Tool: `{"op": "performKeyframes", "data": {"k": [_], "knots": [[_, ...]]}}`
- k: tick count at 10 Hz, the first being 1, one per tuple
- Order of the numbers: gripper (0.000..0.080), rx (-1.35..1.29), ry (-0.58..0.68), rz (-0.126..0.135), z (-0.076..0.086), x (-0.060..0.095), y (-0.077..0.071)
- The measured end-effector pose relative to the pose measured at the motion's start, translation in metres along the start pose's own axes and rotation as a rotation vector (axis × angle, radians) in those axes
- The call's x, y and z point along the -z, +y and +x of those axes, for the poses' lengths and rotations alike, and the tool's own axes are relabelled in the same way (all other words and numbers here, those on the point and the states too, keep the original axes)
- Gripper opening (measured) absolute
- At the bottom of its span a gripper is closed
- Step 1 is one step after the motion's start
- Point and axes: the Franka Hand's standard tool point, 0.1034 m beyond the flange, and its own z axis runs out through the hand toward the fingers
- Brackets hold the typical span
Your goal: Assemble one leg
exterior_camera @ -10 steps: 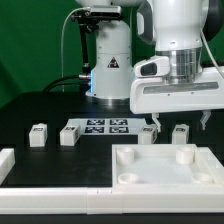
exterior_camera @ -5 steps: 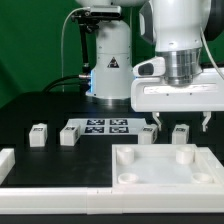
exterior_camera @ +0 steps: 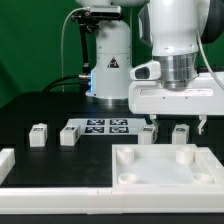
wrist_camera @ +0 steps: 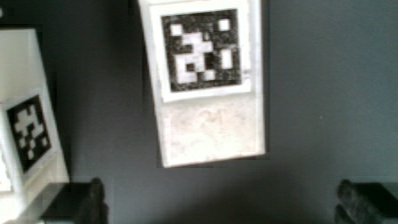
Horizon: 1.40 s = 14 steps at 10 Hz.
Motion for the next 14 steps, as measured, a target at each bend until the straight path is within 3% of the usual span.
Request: {"op": "performKeyframes", "data": {"k": [1, 2, 3, 6, 7, 8, 10, 11, 14], "knots": [[0.0649, 0.018, -0.108, -0.025, -0.004, -0.001, 0.006], [0.0649, 0.011, -0.154, -0.030, 0.000, 0.002, 0.006], [0.0649, 0.020, -0.281, -0.051, -0.007, 0.004, 0.008], [0.0649, 0.016, -0.577, -0.089, -0.021, 0.013, 0.012], [0.0649, 0.007, -0.685, -0.090, -0.024, 0.016, 0.011], [0.0649, -0.001, -0.772, -0.083, -0.027, 0.018, 0.009], [0.0649, 0.022, -0.831, -0.013, -0.032, 0.013, 0.006], [0.0649, 0.023, -0.820, 0.008, -0.032, 0.009, 0.005], [0.0649, 0.014, -0.808, 0.005, -0.035, -0.003, 0.001]]}}
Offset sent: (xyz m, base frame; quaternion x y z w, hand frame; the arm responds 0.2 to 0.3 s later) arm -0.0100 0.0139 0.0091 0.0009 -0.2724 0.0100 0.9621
